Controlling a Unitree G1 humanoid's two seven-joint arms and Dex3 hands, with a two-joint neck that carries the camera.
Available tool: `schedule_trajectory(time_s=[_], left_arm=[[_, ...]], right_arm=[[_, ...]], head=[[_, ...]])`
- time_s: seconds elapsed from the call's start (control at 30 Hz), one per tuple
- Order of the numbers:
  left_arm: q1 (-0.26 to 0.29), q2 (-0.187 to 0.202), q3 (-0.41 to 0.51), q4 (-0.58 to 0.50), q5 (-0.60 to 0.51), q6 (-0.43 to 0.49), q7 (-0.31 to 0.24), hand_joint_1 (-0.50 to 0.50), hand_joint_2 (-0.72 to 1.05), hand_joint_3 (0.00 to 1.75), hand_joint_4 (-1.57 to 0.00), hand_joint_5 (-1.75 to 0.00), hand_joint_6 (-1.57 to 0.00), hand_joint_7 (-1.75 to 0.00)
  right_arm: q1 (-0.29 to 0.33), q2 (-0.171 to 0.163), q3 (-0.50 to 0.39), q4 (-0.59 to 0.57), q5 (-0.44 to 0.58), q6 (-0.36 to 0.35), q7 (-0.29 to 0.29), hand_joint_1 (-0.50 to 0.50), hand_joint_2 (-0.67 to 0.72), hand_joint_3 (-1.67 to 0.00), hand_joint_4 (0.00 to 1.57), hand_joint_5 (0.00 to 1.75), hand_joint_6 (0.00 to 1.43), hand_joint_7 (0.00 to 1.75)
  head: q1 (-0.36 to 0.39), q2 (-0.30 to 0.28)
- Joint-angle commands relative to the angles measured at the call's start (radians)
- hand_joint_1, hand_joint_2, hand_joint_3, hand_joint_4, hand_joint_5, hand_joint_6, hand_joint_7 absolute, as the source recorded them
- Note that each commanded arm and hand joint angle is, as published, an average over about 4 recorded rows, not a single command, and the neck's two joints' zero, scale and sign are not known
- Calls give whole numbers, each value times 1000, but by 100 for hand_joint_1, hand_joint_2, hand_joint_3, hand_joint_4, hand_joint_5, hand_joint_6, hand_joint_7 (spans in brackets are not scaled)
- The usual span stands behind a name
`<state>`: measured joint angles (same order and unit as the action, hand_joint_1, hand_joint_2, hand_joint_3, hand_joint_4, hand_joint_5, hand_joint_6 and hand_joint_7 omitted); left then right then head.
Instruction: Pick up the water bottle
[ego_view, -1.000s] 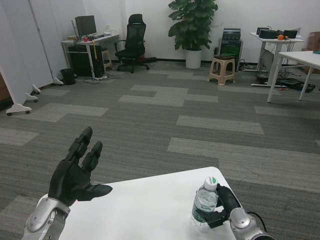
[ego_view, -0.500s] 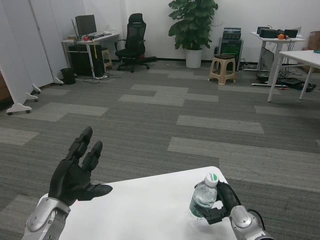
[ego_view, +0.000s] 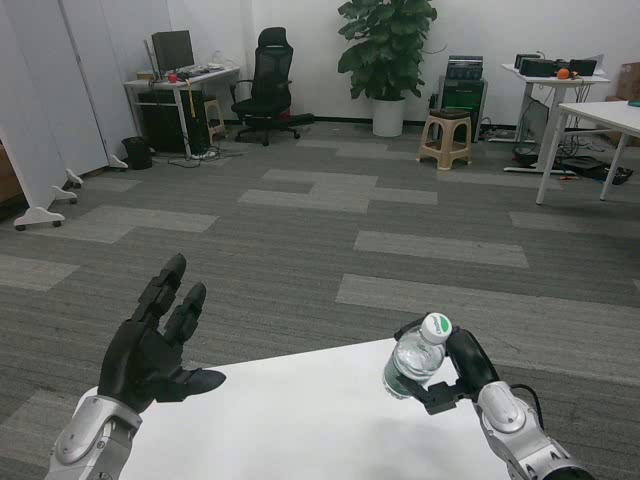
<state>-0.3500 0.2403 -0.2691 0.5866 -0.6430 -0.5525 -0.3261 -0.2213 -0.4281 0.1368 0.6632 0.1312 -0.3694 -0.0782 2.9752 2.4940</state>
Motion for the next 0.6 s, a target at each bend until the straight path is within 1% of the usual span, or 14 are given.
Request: schedule_trajectory(time_s=[0.03,0.1,0.13,0.27,0.37,0.43,0.5,0.6], left_arm=[[0,2,1,2,-3,-3,1,-50,34,9,0,0,0,0],[0,2,1,2,-3,-3,1,-50,34,9,0,0,0,0],[0,2,1,2,-3,-3,1,-50,34,9,0,0,0,0],[0,2,1,2,-3,-3,1,-50,34,9,0,0,0,0],[0,2,1,2,-3,-3,1,-50,34,9,0,0,0,0],[0,2,1,2,-3,-3,1,-50,34,9,0,0,0,0],[0,2,1,2,-3,-3,1,-50,34,9,0,0,0,0],[0,2,0,2,-2,-3,1,-50,34,9,0,0,0,0]], right_arm=[[11,-24,-30,-71,7,6,11,-45,-54,-135,114,155,128,126],[25,-31,-36,-108,8,9,15,-45,-54,-135,114,155,128,126],[31,-32,-40,-121,8,10,16,-46,-54,-133,114,155,128,126],[59,-37,-52,-181,7,14,25,-45,-54,-127,114,155,128,126],[67,-39,-53,-197,6,15,26,-42,-54,-127,114,155,128,126],[71,-40,-54,-204,5,16,26,-44,-51,-127,113,155,128,126],[74,-40,-55,-209,5,17,26,-46,-51,-127,112,155,128,126],[76,-40,-56,-215,4,17,26,-46,-54,-127,114,155,128,126]], head=[[0,-2],[0,-3],[1,-4],[1,-4],[3,-3],[4,-3],[3,-4],[2,-5]])
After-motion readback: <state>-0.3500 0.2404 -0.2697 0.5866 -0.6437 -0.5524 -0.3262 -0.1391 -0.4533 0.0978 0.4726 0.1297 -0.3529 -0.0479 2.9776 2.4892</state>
